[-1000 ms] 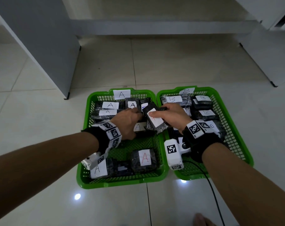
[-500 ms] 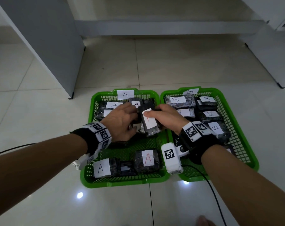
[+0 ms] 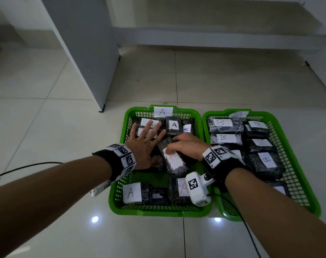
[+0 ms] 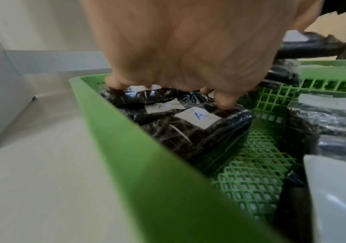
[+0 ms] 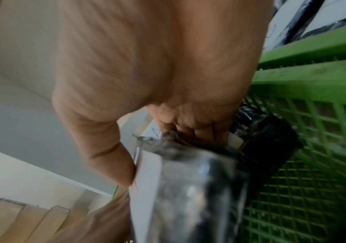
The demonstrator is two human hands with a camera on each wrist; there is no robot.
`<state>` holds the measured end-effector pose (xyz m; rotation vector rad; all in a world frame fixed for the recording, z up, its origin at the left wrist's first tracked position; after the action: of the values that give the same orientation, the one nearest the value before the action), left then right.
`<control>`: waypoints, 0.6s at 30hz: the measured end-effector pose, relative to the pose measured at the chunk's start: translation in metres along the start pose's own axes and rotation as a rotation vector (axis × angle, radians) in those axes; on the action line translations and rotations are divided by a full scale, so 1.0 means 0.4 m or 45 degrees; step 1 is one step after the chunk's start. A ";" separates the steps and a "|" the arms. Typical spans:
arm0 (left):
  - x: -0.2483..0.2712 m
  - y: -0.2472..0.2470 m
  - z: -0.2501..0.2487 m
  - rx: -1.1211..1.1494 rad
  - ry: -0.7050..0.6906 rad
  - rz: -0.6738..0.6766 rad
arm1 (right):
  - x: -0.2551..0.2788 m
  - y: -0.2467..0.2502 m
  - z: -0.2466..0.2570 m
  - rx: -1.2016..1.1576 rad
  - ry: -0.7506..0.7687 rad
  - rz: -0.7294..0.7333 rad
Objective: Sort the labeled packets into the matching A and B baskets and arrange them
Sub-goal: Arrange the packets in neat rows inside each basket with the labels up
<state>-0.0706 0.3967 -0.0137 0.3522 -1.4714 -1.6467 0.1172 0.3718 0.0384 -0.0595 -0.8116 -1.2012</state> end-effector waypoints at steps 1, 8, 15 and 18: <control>-0.002 -0.006 0.002 0.009 -0.004 -0.007 | -0.008 -0.004 -0.002 0.013 -0.002 -0.002; -0.008 -0.023 0.024 0.114 -0.061 0.046 | -0.015 -0.011 0.003 0.094 -0.022 0.002; 0.001 0.012 0.046 0.305 -0.068 0.022 | 0.008 0.032 -0.010 -0.154 0.059 -0.055; 0.011 0.034 0.057 0.332 -0.086 -0.127 | 0.009 0.045 -0.014 -0.205 0.103 -0.104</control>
<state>-0.0838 0.4096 0.0059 0.5256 -1.7503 -1.5580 0.1355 0.3734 0.0432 -0.1100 -0.6509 -1.3361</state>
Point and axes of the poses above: each hand's wrist, its own x-axis away from the middle knuckle, its own y-axis out of the back of the hand, z = x × y, the point moved 1 cm from there along -x, towards the middle knuckle, and after that the axes turned 6 degrees about -x, right-handed, at the moved point
